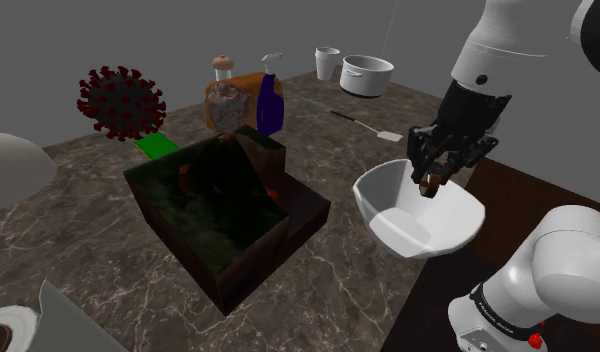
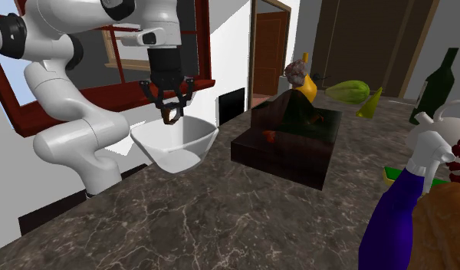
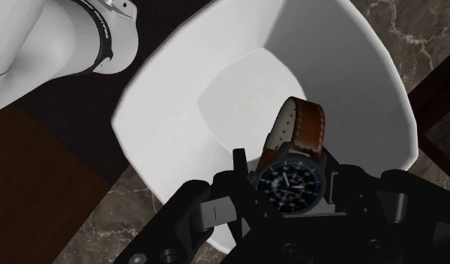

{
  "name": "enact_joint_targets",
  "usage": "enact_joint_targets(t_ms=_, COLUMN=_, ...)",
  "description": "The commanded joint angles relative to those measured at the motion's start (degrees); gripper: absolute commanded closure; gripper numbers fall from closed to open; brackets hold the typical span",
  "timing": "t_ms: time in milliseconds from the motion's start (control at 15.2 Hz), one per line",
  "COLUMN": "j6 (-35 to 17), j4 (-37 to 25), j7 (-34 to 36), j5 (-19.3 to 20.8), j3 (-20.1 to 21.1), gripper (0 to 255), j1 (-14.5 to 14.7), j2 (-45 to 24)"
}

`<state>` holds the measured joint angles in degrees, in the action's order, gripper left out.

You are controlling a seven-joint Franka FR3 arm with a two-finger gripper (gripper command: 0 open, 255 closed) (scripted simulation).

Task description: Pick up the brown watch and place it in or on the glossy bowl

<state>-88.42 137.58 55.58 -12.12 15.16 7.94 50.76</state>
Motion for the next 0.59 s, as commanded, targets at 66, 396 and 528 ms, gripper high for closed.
enact_joint_targets(t_ms=66, j6=-2.2, j4=2.7, j7=-0.1, j5=-0.4, j3=0.5, gripper=255, j1=0.2, j2=0.5)
enact_joint_targets(t_ms=396, j6=-3.0, j4=3.7, j7=-0.1, j5=-0.6, j3=0.6, gripper=255, j1=0.3, j2=0.7)
enact_joint_targets(t_ms=528, j6=-3.0, j4=3.7, j7=-0.1, j5=-0.6, j3=0.6, gripper=255, j1=0.3, j2=0.7)
